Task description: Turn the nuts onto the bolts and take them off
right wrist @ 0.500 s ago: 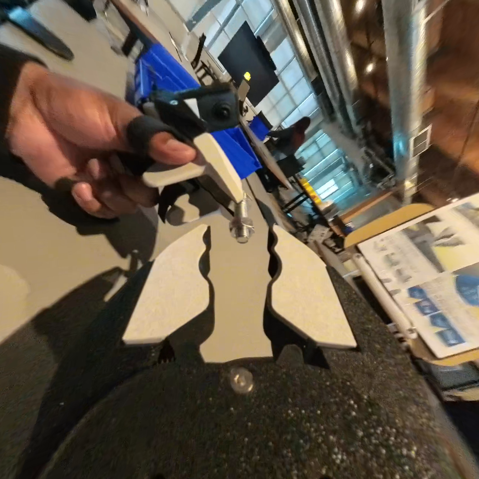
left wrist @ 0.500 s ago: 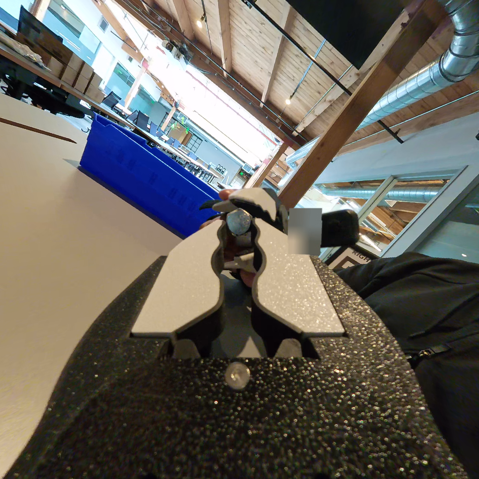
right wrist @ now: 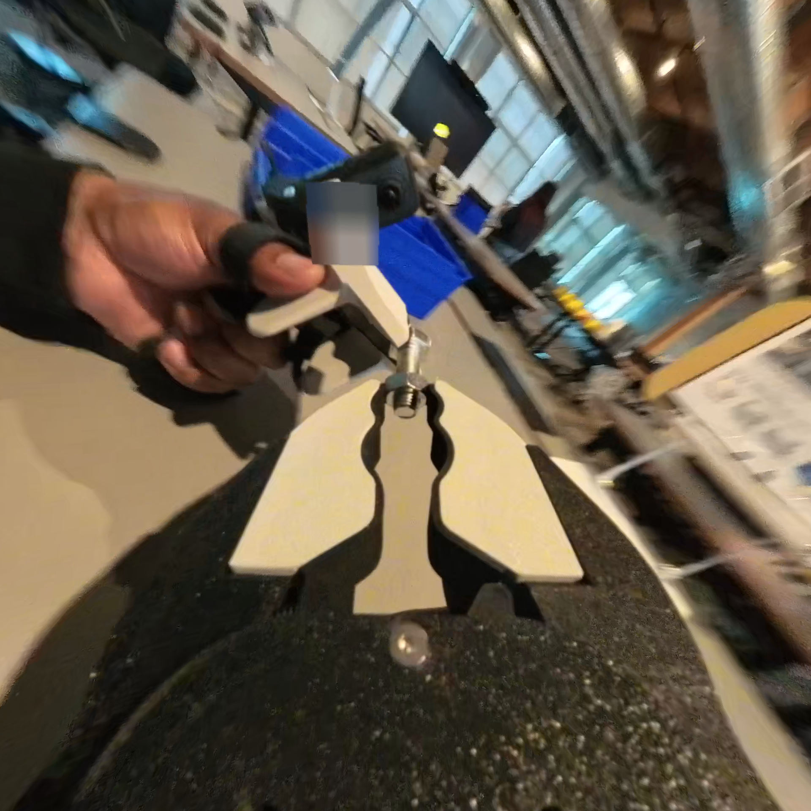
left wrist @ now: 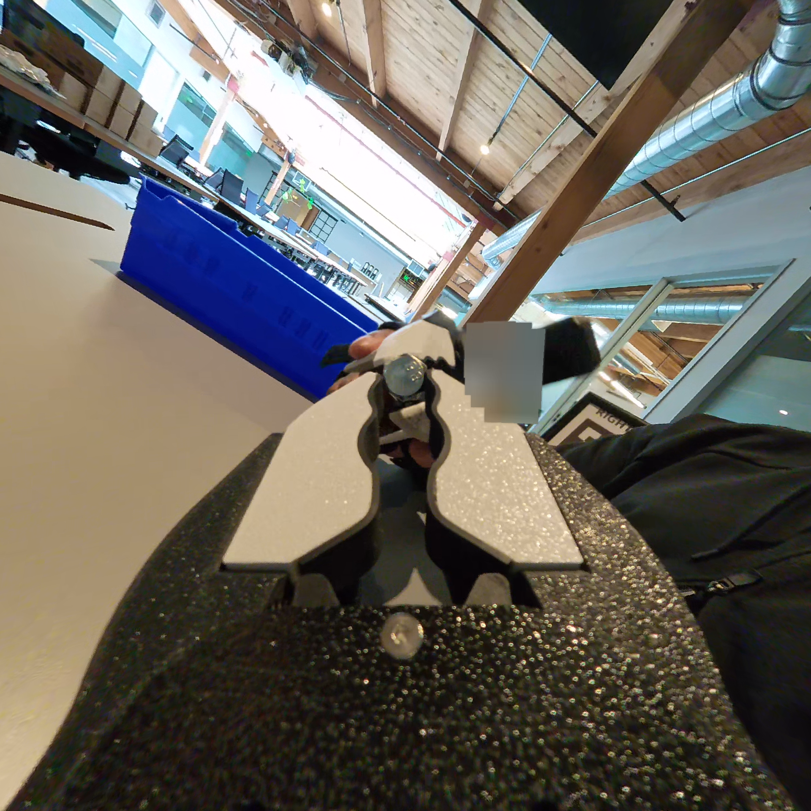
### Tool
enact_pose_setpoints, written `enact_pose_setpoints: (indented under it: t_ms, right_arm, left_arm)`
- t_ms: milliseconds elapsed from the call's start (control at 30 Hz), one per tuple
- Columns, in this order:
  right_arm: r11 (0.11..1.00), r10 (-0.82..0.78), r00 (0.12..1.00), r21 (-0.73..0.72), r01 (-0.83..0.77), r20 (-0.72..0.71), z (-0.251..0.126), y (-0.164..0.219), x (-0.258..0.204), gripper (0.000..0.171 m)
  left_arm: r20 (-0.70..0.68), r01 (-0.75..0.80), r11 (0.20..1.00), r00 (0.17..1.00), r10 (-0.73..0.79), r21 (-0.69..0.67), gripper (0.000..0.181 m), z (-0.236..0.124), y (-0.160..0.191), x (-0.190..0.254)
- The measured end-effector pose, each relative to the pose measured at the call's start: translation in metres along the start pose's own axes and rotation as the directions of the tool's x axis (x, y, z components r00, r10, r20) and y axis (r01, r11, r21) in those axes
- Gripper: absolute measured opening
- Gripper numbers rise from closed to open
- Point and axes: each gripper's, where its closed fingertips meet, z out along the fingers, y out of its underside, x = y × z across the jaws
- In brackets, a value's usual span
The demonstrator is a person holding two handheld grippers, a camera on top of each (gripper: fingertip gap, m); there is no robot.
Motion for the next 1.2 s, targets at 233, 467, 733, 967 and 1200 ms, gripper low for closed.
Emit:
enact_pose_setpoints:
  t_ms: [233, 467, 733, 967, 1200]
  right_arm:
    - [0.808, 0.531, 0.766, 0.056, -0.586, 0.362, -0.006, -0.006, -0.004, 0.020]
    - [0.992, 0.113, 0.993, 0.047, -0.114, 0.029, 0.001, 0.004, 0.005, 0.057]
    - [0.979, -0.205, 0.967, -0.028, 0.203, -0.148, -0.001, 0.001, 0.009, 0.035]
    - [0.982, -0.189, 0.977, -0.023, 0.187, -0.103, 0.000, 0.004, 0.005, 0.018]
    - [0.862, 0.465, 0.832, 0.058, -0.503, 0.303, -0.004, 0.001, -0.004, 0.018]
  left_arm:
    - [-0.004, -0.012, 1.000, 1.000, 0.012, -0.008, 0.017, 0.003, 0.001, 0.002]
    - [-0.006, 0.016, 0.999, 1.000, -0.016, 0.028, 0.016, -0.001, -0.004, -0.001]
    - [-0.003, 0.029, 0.999, 1.000, -0.029, 0.016, 0.016, 0.000, -0.002, -0.002]
    - [0.008, 0.040, 0.999, 0.999, -0.040, 0.003, 0.017, 0.001, 0.001, -0.004]
    - [0.013, 0.015, 1.000, 1.000, -0.015, -0.016, 0.017, 0.003, 0.002, -0.003]
